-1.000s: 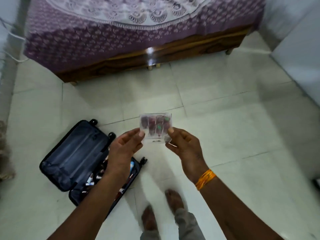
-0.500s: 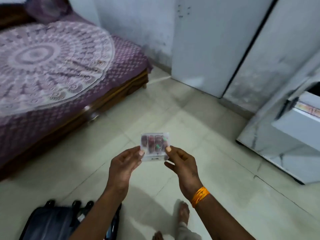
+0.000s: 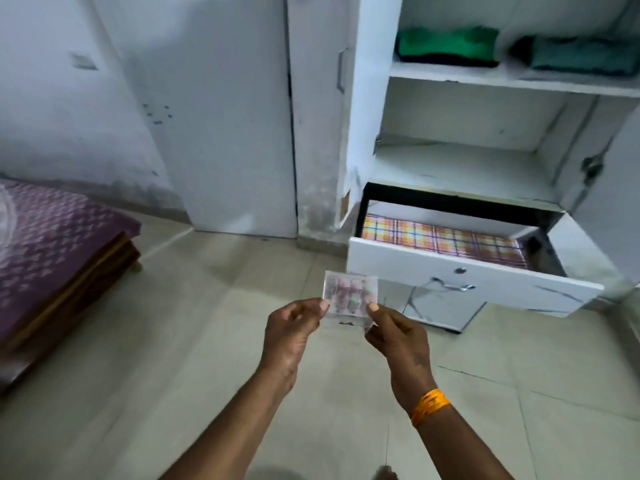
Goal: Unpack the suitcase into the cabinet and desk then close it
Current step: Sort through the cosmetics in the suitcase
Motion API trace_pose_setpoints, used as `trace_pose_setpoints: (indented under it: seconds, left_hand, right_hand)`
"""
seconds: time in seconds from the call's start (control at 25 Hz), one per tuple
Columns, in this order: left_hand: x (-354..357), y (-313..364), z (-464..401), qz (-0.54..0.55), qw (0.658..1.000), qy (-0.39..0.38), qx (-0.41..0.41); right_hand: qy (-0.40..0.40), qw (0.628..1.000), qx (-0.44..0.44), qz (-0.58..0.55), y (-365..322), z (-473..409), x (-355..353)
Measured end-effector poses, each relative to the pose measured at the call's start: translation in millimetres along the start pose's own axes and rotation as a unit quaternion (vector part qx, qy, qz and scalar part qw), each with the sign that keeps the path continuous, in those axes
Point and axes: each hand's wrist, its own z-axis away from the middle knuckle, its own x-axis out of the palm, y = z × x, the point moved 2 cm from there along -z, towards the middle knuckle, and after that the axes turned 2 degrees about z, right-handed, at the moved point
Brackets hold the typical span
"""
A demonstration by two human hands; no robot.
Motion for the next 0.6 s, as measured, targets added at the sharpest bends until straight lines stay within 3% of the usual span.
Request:
trace_pose_setpoints:
  seconds: [0.32, 0.6]
  left_hand:
    - [207.2, 4.6, -123.5, -0.059, 0.998, -0.014, 0.02]
    - [279.8, -10.3, -265.0, -0.18, 0.983, 0.031, 0.02]
  right_hand:
    - [0.047, 0.997, -0.012, 0.052, -60.5, -186.1, -128.9]
    - [0.049, 0.998, 0.002, 0.035, -34.0, -349.5, -141.1]
